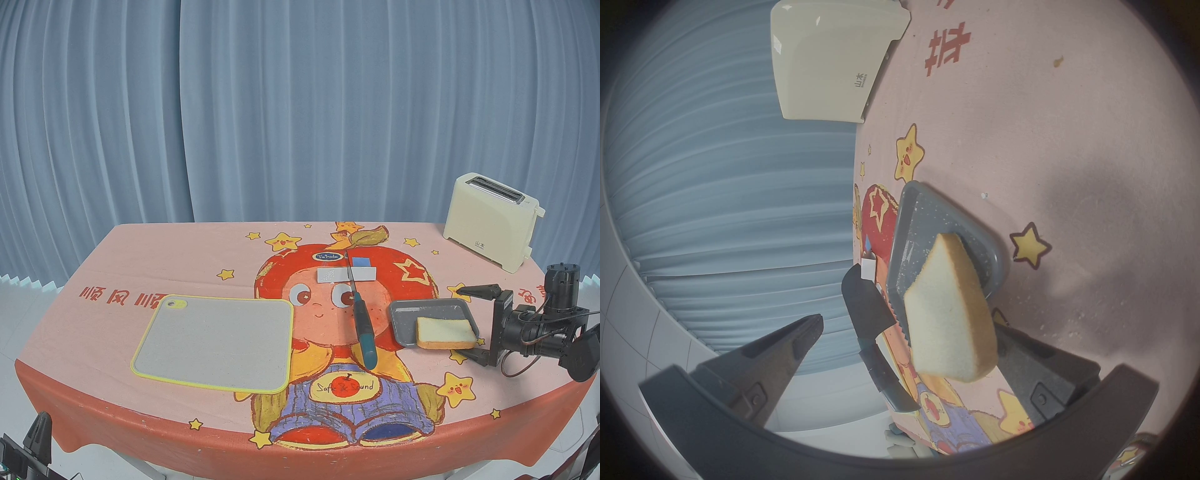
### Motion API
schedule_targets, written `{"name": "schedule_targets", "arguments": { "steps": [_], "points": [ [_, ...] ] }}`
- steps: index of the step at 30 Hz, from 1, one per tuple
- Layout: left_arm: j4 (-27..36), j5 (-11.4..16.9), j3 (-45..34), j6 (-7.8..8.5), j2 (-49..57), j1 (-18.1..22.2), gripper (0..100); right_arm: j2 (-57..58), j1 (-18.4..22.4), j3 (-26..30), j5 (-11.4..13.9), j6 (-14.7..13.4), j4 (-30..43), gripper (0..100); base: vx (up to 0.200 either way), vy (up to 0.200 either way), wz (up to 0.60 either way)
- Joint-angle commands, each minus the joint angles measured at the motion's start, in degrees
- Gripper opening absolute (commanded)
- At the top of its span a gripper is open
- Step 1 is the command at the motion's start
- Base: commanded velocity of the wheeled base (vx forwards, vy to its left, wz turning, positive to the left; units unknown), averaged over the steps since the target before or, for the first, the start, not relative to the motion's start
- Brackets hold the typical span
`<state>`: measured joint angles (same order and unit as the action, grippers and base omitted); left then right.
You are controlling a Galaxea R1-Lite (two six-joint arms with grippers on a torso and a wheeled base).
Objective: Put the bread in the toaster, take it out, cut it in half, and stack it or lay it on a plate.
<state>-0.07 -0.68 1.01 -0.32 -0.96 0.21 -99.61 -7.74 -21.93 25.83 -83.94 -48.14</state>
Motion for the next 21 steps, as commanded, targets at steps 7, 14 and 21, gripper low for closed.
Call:
{"name": "schedule_targets", "arguments": {
  "steps": [7, 14, 21],
  "points": [
    [0.0, 0.0, -1.0, -0.03, -0.1, 0.0, 0, -3.0, -0.3, 0.2, 0.0, 0.1, 0.1, 0, 0.0, 0.0, 0.0],
    [0.0, 0.0, -1.0, -0.03, -0.1, 0.0, 0, -3.1, -1.2, 1.5, 1.7, 0.4, 0.0, 0, 0.0, 0.0, 0.0],
    [0.0, 0.0, -1.0, -0.03, -0.1, 0.0, 0, -2.7, -1.1, 1.8, 1.7, 0.5, 0.0, 0, 0.0, 0.0, 0.0]
  ]
}}
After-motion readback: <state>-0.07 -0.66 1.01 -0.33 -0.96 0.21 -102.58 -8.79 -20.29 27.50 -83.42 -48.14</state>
